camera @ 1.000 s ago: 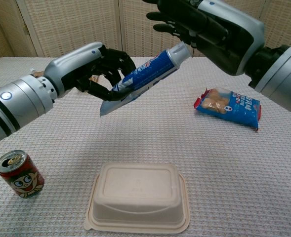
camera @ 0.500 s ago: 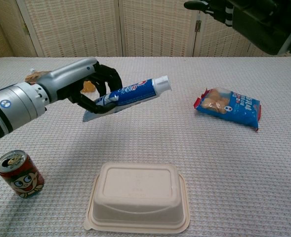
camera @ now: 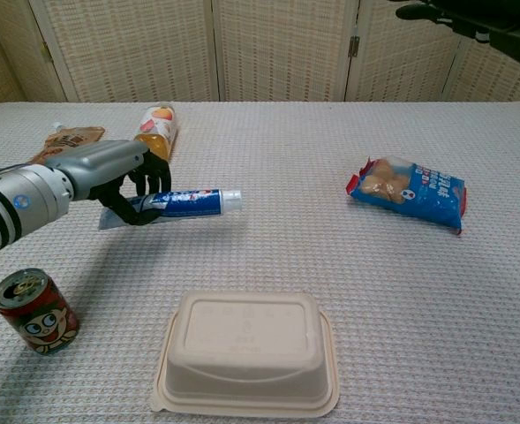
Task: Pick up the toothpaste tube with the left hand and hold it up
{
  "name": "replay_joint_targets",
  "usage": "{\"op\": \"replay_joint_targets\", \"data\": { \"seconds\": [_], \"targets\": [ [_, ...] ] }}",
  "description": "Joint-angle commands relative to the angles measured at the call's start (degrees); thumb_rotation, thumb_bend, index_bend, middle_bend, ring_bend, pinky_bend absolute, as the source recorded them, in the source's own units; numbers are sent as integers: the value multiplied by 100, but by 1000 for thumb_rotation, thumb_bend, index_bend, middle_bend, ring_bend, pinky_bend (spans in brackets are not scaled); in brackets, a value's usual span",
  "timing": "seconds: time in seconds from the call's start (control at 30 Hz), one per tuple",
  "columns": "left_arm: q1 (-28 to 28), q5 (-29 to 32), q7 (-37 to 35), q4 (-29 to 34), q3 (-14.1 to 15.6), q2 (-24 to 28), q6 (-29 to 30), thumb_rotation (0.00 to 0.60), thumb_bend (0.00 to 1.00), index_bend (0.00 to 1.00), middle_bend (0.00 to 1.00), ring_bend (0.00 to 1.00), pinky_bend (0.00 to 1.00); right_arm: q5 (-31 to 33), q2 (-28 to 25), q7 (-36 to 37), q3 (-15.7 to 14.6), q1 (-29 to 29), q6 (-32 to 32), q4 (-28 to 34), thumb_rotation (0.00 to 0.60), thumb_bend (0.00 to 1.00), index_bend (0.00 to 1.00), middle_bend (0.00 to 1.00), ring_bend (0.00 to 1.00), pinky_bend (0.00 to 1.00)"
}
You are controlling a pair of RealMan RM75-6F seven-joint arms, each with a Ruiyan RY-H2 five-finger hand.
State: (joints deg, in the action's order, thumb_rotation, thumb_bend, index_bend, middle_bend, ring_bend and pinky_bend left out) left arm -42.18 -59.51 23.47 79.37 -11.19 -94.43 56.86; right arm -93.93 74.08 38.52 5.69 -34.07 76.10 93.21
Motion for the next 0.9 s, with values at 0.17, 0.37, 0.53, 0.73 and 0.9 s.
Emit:
{"op": "replay_joint_targets", "data": {
  "seconds": [0.17, 0.37, 0.53, 0.73, 0.9],
  "targets": [
    [168, 149, 43, 351, -12, 264, 198, 600, 560, 171, 336, 227, 199, 74, -341, -248, -128, 183, -54, -29, 272, 151, 0, 0, 0, 0],
    [588, -455, -480, 695, 158, 740, 747, 600, 559, 182, 322, 221, 181, 277, -801, -1151, -372, 518, -138, 85, 598, 151, 0, 0, 0, 0],
    [1078, -992, -641, 1065, 401, 1312, 1453, 600, 559, 217, 322, 222, 163, 684, -1072, -2671, -516, 965, -11, 238, 600, 151, 0, 0, 0, 0],
    [1642, -1496, -775, 1362, 670, 1819, 2212, 600, 559, 250, 323, 224, 142, 1047, -1327, -3108, -618, 1478, 276, 455, 600, 151, 0, 0, 0, 0],
    [2114, -1802, -858, 1486, 864, 2079, 2784, 600, 560, 263, 322, 224, 126, 1082, -1434, -3033, -709, 1904, 607, 383, 600, 151, 0, 0, 0, 0]
  ]
}}
